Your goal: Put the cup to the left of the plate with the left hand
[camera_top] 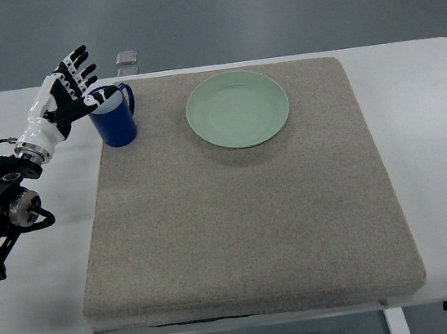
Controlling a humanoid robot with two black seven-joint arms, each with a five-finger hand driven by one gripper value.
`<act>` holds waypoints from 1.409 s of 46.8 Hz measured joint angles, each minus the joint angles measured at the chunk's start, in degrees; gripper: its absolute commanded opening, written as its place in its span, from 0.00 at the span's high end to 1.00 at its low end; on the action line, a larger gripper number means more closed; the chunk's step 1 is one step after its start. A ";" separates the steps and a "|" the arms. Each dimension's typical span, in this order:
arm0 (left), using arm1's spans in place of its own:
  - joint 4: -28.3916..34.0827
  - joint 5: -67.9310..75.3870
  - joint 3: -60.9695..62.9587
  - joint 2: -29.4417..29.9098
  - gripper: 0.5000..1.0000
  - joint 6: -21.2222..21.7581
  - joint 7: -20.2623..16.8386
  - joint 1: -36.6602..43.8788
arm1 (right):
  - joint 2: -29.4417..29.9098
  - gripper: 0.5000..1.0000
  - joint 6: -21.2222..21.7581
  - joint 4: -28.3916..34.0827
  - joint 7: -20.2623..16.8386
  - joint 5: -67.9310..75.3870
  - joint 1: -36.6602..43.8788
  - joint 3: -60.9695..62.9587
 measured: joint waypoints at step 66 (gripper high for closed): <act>2.01 -34.56 -6.14 -0.57 0.01 -7.54 14.34 -8.96 | 0.00 0.13 0.03 0.00 -0.01 0.00 0.01 0.00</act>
